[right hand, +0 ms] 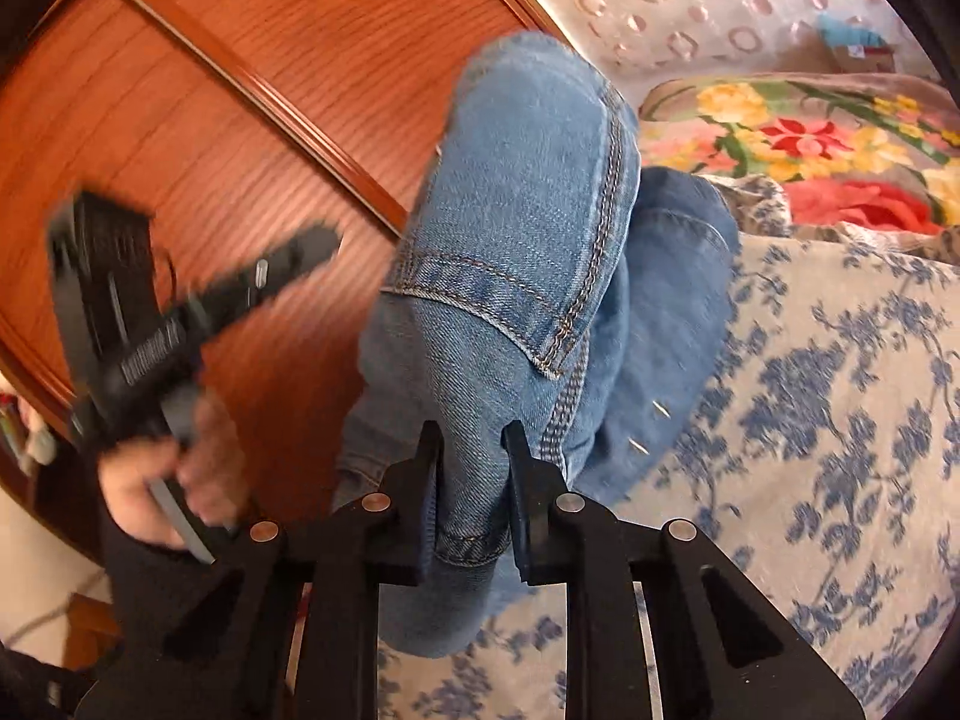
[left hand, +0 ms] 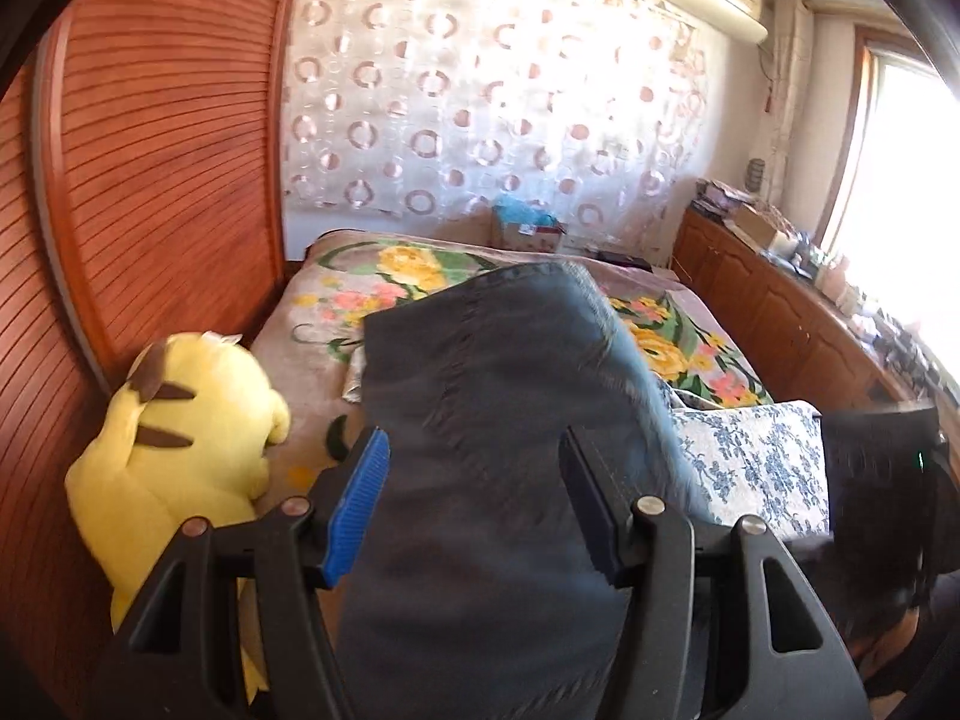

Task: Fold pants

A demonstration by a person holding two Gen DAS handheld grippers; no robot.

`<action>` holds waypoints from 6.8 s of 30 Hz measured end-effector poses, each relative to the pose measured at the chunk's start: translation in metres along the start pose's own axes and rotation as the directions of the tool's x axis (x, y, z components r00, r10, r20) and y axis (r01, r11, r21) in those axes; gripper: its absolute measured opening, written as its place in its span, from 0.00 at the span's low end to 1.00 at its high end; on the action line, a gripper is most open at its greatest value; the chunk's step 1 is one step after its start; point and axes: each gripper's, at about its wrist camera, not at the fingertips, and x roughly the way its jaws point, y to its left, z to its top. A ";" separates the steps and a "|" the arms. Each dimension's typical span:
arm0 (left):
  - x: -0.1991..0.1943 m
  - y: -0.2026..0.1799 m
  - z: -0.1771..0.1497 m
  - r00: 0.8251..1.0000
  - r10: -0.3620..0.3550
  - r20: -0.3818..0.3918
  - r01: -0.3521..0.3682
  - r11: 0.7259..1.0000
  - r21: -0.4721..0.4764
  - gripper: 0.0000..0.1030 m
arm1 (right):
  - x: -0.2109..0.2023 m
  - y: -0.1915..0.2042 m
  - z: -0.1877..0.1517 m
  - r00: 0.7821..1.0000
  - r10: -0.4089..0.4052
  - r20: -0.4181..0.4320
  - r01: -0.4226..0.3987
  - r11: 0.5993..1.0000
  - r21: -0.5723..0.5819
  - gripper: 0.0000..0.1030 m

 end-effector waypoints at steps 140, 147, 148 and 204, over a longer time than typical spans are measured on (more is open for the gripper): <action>-0.136 -0.230 -0.075 0.974 -0.117 0.195 0.078 0.978 0.194 0.97 | -0.235 0.021 -0.098 0.764 -0.444 0.469 0.560 0.816 -0.140 0.65; -0.156 -0.254 -0.076 0.966 -0.121 0.229 0.073 0.976 0.205 0.97 | -0.269 0.031 -0.116 0.714 -0.475 0.515 0.597 0.797 -0.092 0.69; -0.157 -0.258 -0.077 0.966 -0.116 0.231 0.068 0.976 0.209 0.97 | -0.273 0.032 -0.119 0.705 -0.481 0.522 0.604 0.792 -0.085 0.70; -0.195 -0.283 -0.137 0.976 -0.021 0.217 -0.016 0.986 0.168 0.97 | -0.330 0.062 -0.221 0.538 -0.629 0.561 0.715 0.693 0.092 0.74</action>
